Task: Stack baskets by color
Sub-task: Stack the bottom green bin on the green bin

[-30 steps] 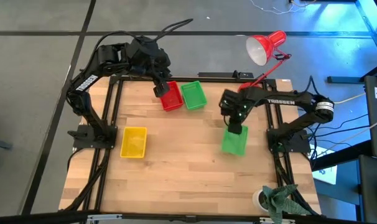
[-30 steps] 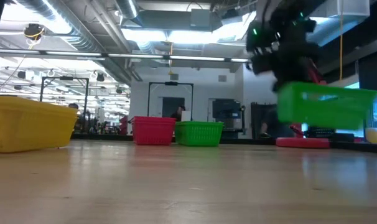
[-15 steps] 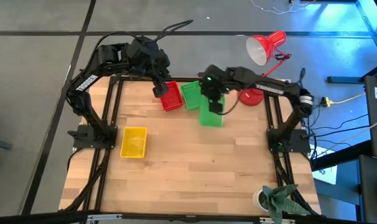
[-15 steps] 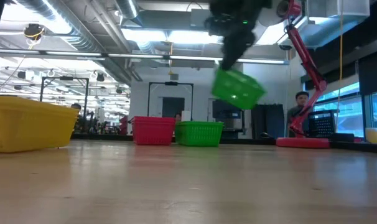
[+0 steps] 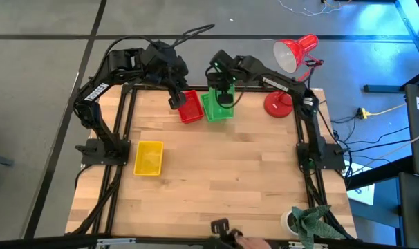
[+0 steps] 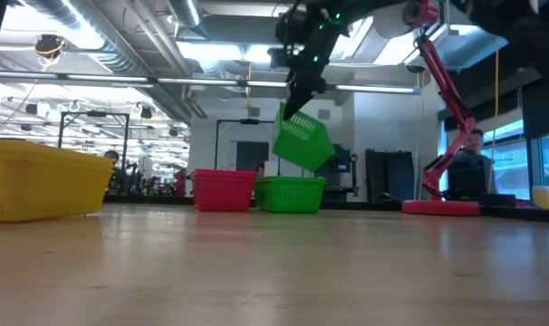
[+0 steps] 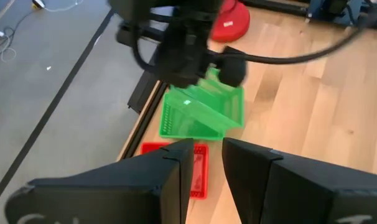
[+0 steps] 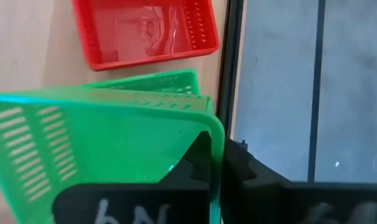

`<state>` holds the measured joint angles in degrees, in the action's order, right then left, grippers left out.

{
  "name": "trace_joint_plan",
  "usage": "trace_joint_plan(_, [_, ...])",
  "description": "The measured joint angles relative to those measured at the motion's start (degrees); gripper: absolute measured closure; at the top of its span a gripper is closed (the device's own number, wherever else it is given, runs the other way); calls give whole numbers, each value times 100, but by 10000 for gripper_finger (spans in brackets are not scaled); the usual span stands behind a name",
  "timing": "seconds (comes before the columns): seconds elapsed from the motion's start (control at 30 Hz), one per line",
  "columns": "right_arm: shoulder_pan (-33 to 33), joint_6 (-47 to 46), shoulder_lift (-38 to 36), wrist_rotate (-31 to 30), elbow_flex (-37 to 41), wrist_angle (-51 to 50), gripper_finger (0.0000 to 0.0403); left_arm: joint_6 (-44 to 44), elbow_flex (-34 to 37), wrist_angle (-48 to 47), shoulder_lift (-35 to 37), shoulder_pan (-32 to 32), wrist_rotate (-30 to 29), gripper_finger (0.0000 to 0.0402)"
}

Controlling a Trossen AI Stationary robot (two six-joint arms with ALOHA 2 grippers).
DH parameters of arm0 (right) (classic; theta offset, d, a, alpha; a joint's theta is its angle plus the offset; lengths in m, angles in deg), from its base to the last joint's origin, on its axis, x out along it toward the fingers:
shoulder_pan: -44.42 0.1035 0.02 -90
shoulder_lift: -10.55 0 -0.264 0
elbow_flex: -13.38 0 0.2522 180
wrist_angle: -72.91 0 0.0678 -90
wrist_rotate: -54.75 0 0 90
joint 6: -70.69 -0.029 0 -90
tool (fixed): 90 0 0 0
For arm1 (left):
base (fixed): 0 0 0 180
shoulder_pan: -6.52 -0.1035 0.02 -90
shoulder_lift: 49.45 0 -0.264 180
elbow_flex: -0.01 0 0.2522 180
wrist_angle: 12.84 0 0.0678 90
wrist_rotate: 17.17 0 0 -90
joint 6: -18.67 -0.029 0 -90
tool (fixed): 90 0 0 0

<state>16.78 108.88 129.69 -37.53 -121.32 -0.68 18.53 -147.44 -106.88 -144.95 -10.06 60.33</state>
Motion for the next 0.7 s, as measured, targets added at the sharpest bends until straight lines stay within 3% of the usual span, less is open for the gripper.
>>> trace_joint_plan(0.17, [-236, 362, 487, 412, -358, 70, 402, 82, 0, -110, 0, 0, 16, 324])
trace_joint_plan(0.33, [-307, 481, 821, 435, -379, 45, 403, 160, 0, -163, 0, 0, 16, 324])
trace_joint_plan(0.7, [-302, 735, 893, 652, -383, -940, 403, 155, 0, -161, 0, -2, -4, 324])
